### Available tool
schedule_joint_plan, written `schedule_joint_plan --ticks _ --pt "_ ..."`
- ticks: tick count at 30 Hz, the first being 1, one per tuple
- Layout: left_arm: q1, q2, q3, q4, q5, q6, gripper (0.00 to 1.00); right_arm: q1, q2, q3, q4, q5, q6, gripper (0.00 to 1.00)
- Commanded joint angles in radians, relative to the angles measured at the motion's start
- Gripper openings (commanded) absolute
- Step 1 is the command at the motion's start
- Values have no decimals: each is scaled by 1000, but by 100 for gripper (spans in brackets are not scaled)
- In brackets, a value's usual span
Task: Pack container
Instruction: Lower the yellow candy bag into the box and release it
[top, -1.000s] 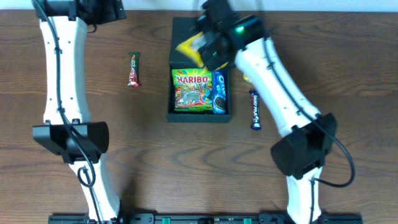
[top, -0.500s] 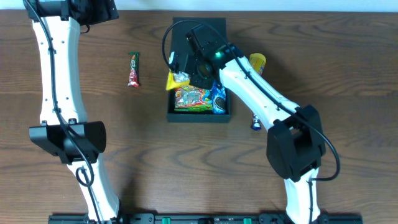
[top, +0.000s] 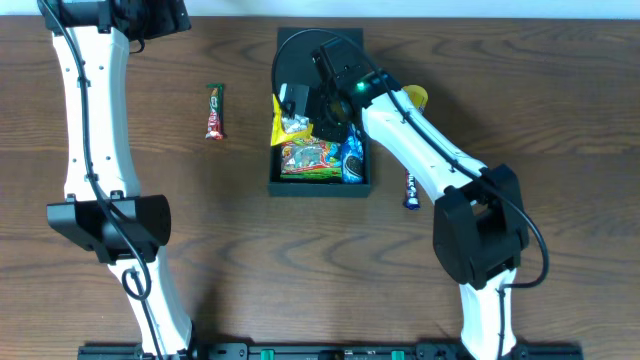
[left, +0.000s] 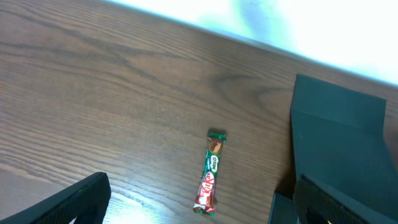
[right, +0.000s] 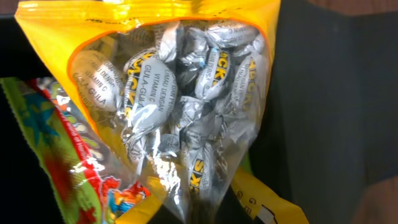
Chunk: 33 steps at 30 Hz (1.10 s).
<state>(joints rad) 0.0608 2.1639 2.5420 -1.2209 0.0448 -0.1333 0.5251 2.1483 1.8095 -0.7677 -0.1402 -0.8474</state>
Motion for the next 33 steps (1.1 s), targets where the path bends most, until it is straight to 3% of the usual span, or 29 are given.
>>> schedule_joint_plan --ticks 1,7,12,13,14,15,16,20,33 --pt "2 7 5 9 -10 8 95 -6 -10 -2 5 -38 -13 99" --pt "2 7 5 11 -10 7 95 -7 -21 60 97 178 187 99" --pt "2 7 5 11 -10 7 95 -7 -75 156 97 174 312 99" --pt "2 7 5 11 -10 7 95 -8 -87 167 95 148 337 89" --pt "2 7 5 11 -10 7 95 -10 -99 174 92 105 368 67" --pt "2 7 5 11 -10 7 95 -10 -108 174 89 63 392 29" --pt "2 7 5 11 -10 7 95 -13 -111 174 77 -3 415 4" --pt "2 7 5 11 -7 7 95 -35 -55 152 -14 -192 418 2" --pt "2 7 5 3 1 7 95 -53 146 138 -35 -300 432 1"
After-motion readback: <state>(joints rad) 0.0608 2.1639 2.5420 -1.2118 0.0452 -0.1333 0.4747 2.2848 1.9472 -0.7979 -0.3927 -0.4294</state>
